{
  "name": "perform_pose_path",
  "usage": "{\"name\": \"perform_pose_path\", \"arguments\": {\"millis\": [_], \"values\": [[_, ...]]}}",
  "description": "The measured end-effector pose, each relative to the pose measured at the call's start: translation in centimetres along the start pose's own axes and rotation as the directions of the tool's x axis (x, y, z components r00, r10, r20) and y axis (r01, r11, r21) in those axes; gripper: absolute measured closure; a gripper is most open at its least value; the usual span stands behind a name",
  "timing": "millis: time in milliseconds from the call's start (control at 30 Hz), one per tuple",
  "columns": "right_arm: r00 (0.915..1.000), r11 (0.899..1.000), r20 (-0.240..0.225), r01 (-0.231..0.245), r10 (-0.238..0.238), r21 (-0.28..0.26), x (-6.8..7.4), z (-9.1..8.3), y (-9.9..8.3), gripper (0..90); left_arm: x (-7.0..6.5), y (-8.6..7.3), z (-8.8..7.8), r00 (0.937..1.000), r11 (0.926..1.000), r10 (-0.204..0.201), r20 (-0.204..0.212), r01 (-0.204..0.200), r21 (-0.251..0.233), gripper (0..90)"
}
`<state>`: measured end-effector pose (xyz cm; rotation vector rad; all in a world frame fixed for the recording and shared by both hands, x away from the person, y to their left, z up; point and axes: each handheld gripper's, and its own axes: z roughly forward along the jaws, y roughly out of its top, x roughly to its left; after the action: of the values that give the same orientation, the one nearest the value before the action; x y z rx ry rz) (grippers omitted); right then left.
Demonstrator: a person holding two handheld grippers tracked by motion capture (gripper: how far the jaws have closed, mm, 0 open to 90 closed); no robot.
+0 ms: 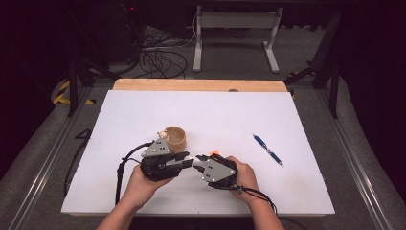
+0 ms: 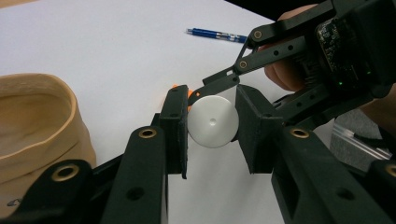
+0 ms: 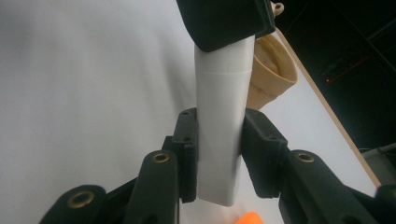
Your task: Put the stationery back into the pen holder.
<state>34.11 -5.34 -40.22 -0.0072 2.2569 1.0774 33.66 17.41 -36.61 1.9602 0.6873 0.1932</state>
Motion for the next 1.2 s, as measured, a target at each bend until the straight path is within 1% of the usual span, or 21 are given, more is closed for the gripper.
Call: {"name": "perform_pose_path", "arguments": {"millis": [100, 133, 200, 300, 400, 500, 533, 600, 633, 733, 967, 1033, 1200], "values": [[0.9999, 1.0, -0.008, -0.011, 0.011, -0.007, -0.1, 0.1, 0.0, 68.9, 0.1, -0.1, -0.1, 0.9999, 0.9999, 0.013, -0.011, -0.013, -0.005, 65.3], [0.9998, 1.0, -0.01, -0.017, 0.017, -0.008, -0.1, 0.1, 0.0, 68.9, 0.1, -0.1, -0.1, 0.9996, 0.9998, 0.018, -0.021, -0.018, -0.008, 64.7], [0.9996, 1.0, -0.015, -0.025, 0.025, -0.007, -0.1, 0.2, 0.0, 68.9, 0.2, -0.2, -0.2, 0.9992, 0.9998, 0.018, -0.035, -0.018, -0.01, 60.7], [0.9986, 0.999, -0.016, -0.051, 0.05, -0.015, -0.3, 0.3, -0.2, 68.9, 0.4, -0.3, -0.4, 0.9991, 0.9998, 0.008, -0.042, -0.009, -0.018, 56.6], [0.9966, 0.996, -0.013, -0.081, 0.081, -0.034, -0.5, 0.3, -0.2, 68.9, 0.5, -0.4, -0.6, 0.9987, 0.9992, 0.018, -0.047, -0.02, -0.035, 52.5], [0.9947, 0.994, -0.01, -0.102, 0.102, -0.038, -0.7, 0.3, -0.3, 68.9, 0.6, -0.5, -0.9, 0.9982, 0.9983, 0.023, -0.056, -0.026, -0.052, 48.5], [0.9938, 0.993, -0.009, -0.111, 0.11, -0.039, -0.8, 0.4, -0.3, 69.0, 0.6, -0.5, -1.0, 0.9973, 0.9978, 0.033, -0.065, -0.037, -0.054, 47.2], [0.991, 0.99, -0.015, -0.134, 0.133, -0.043, -0.8, 0.3, -0.3, 69.0, 0.7, -0.6, -1.0, 0.9969, 0.9978, 0.034, -0.071, -0.038, -0.055, 44.3], [0.9892, 0.988, -0.016, -0.146, 0.146, -0.05, -0.9, 0.3, -0.3, 68.9, 0.7, -0.7, -1.1, 0.9954, 0.9975, 0.041, -0.087, -0.046, -0.055, 43.0], [0.9803, 0.978, -0.018, -0.198, 0.197, -0.062, -1.2, 0.2, -0.4, 69.0, 0.9, -0.9, -1.2, 0.9946, 0.9975, 0.036, -0.097, -0.041, -0.057, 38.7], [0.9734, 0.971, -0.017, -0.229, 0.228, -0.07, -1.4, 0.4, -0.5, 68.9, 1.3, -1.3, -1.6, 0.9921, 0.9978, 0.03, -0.122, -0.037, -0.055, 30.6], [0.9711, 0.968, -0.016, -0.239, 0.238, -0.074, -1.4, 0.4, -0.4, 69.0, 1.4, -1.4, -1.7, 0.9922, 0.9977, 0.026, -0.122, -0.033, -0.059, 29.2], [0.9629, 0.958, -0.016, -0.27, 0.27, -0.092, -1.6, 0.3, -0.4, 68.9, 1.7, -1.7, -1.8, 0.9901, 0.9978, 0.029, -0.137, -0.037, -0.055, 25.8]]}}
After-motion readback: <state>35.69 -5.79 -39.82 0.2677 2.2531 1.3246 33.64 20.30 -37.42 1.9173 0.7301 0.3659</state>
